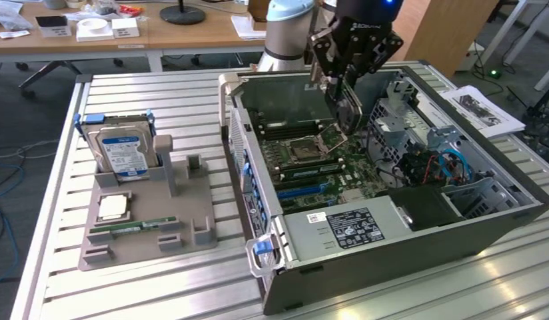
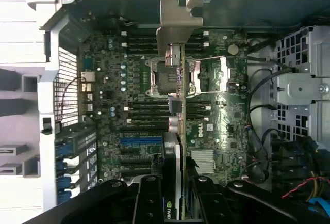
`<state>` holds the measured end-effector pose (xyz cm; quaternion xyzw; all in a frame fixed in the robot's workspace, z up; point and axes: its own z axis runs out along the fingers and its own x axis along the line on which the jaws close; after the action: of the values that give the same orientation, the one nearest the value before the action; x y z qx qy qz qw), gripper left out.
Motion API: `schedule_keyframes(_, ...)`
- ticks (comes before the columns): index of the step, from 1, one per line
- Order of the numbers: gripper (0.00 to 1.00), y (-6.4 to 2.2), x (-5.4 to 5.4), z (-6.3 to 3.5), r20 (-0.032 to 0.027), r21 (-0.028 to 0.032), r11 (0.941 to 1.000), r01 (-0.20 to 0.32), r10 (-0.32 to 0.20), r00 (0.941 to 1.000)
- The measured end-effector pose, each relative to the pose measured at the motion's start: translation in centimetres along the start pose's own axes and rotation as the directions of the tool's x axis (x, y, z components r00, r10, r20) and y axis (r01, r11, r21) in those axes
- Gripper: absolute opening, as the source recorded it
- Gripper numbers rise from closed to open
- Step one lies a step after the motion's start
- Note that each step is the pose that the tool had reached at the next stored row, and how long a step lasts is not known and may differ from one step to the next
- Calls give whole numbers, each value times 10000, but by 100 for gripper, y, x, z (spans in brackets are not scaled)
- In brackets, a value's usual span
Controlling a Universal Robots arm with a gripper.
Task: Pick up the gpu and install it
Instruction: 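Pick up the gpu and move the gpu toward the slot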
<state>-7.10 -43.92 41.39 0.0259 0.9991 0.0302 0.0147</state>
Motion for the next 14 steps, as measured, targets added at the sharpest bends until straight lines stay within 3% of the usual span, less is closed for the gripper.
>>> schedule_keyframes(14, 27, 30, -605, 19, -1, -14, 10000, 4, -4, 10000)
